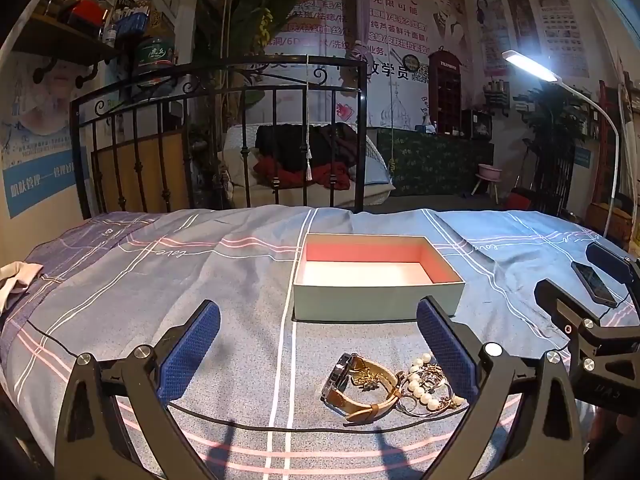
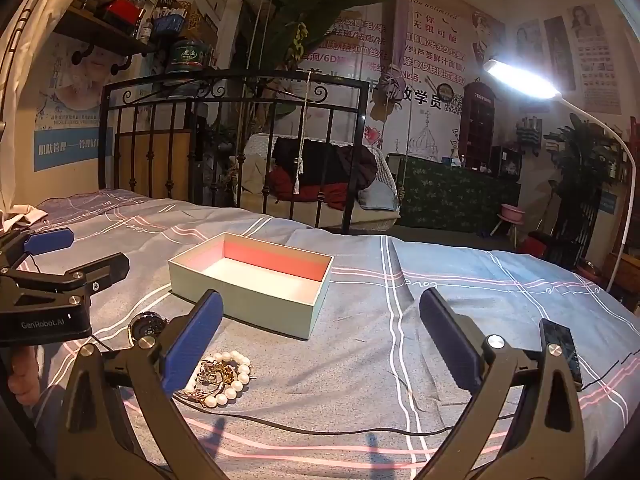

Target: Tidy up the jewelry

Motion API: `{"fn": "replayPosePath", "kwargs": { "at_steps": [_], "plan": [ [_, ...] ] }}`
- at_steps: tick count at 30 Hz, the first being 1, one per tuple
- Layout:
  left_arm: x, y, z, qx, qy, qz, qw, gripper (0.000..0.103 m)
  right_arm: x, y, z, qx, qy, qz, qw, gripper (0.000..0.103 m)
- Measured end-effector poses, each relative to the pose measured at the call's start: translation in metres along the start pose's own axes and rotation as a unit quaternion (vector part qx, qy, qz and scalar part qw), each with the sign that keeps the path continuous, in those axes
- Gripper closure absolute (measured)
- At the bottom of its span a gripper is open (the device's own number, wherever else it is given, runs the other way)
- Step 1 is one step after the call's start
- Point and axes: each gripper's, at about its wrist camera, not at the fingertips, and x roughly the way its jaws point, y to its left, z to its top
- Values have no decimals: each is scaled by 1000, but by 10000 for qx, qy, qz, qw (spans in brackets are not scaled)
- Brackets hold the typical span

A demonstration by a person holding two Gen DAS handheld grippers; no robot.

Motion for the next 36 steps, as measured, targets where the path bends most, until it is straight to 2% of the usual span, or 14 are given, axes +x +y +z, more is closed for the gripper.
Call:
{"fn": "replayPosePath", "kwargs": {
  "at_steps": [36],
  "plan": [
    [5,-8,7,-11,94,-18,10000,7,-2,-1,6,-43,44,18,10000,6]
  ]
}}
